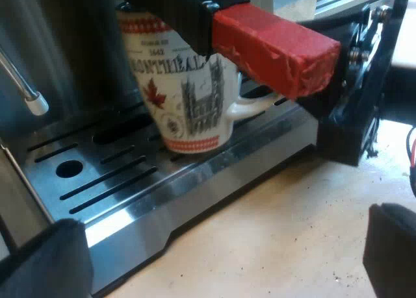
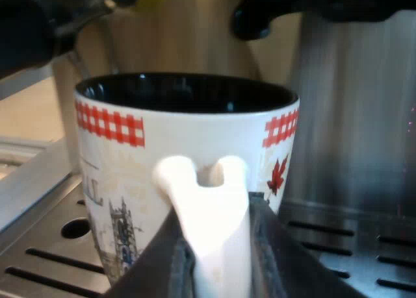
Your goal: Place mug into machine
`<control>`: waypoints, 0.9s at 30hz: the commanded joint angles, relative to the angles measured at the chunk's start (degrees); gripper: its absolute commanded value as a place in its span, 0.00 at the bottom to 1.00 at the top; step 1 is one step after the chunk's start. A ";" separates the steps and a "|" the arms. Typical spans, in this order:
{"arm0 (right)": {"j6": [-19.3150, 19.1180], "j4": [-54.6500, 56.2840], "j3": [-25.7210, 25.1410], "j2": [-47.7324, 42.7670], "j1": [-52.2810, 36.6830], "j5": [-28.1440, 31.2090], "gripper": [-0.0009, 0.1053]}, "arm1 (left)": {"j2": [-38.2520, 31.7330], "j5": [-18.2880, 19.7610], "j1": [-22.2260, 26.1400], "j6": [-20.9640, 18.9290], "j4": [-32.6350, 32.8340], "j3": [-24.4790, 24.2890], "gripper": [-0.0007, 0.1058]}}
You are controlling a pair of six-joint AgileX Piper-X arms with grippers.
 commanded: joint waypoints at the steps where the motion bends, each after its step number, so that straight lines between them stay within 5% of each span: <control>1: 0.34 0.77 -0.62 -0.55 -0.34 -1.50 0.01 | -0.09 -0.18 -0.28 -0.92 -1.07 -0.21 0.82; 8: 1.39 10.88 -0.62 -4.26 -0.34 -1.30 0.01 | -0.09 -0.18 -0.28 -0.92 -1.55 -0.21 0.82; 18: -0.53 11.53 -0.68 -4.49 -0.34 -2.72 0.01 | -0.09 -0.18 -0.28 -0.92 -1.68 -0.21 0.82; 27: -0.52 11.72 -0.68 -4.49 -0.34 -2.77 0.35 | -0.09 -0.18 -0.28 -0.92 -1.56 -0.21 0.82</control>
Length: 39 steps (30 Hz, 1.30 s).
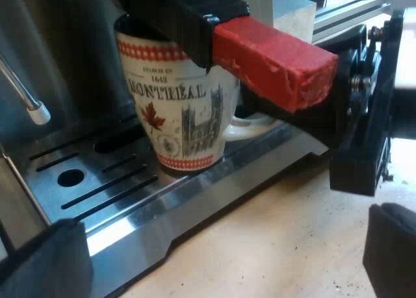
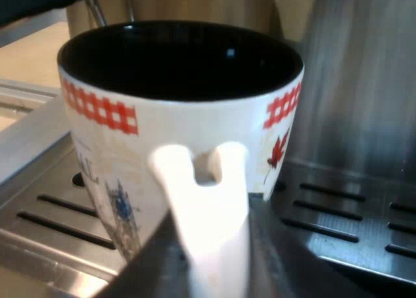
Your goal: Place mug into machine
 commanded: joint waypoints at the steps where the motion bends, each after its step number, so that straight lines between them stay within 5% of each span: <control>1: -0.64 0.47 -0.38 -0.43 -0.34 -0.16 0.35 | -0.09 -0.18 -0.28 -0.92 -0.64 -0.21 0.82; 27: 2.44 7.35 -0.80 -3.03 -0.45 -5.56 0.36 | -0.09 -0.18 -0.28 -0.92 -0.64 -0.21 0.82; 39: 2.44 8.43 -3.80 -0.91 -0.45 -4.78 0.61 | -0.09 -0.18 -0.28 -1.39 -0.64 -0.21 0.82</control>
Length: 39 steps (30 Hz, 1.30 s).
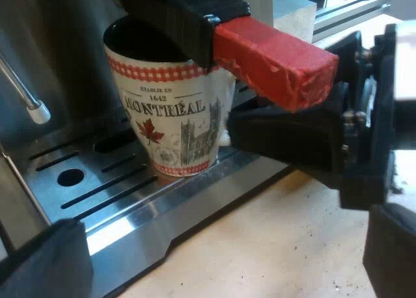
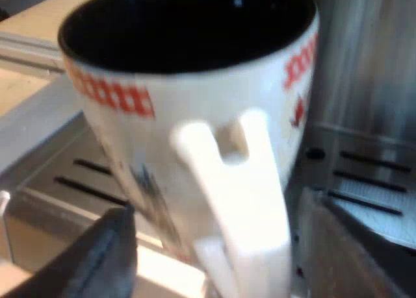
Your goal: Place mug into machine
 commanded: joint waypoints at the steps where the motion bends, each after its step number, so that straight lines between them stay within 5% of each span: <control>1: -0.36 1.58 -2.80 0.91 -0.45 0.09 0.62 | -0.09 -0.18 -0.28 -1.17 -0.64 -0.21 0.82; 16: 1.27 9.02 -7.94 2.84 -0.45 5.21 0.62 | -0.09 -0.18 -0.28 -1.17 -0.64 -0.21 0.82; 39: 2.37 12.39 -15.17 6.20 -1.77 0.11 0.61 | -0.09 0.23 -0.28 -1.17 -0.87 -0.21 0.82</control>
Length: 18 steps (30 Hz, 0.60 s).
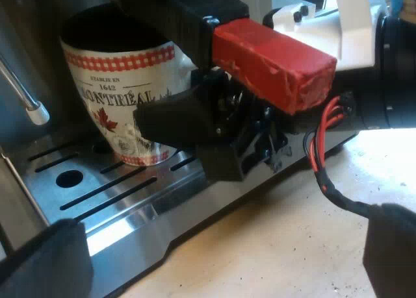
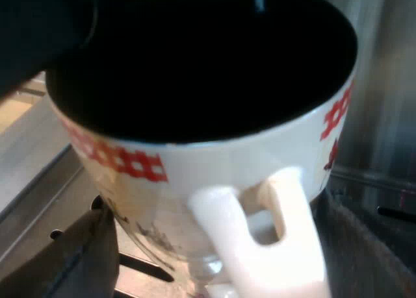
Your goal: Place mug into machine
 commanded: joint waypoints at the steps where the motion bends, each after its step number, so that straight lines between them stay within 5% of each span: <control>1: -0.90 -0.43 -0.65 0.12 -0.34 -0.89 0.61 | -0.09 0.23 -0.28 -1.05 -0.73 -0.21 0.82; 6: -0.60 0.25 -0.89 0.87 -0.34 0.30 0.61 | -0.09 0.23 -0.28 -1.05 -0.73 -0.21 0.82; 13: 7.48 14.73 -0.89 -3.11 0.15 0.58 0.61 | -0.09 0.11 -0.28 -1.05 -1.71 -0.66 0.82; 18: 7.25 23.09 0.84 -7.78 2.59 2.39 0.58 | -0.09 0.11 -0.28 -1.05 -1.34 -2.14 0.82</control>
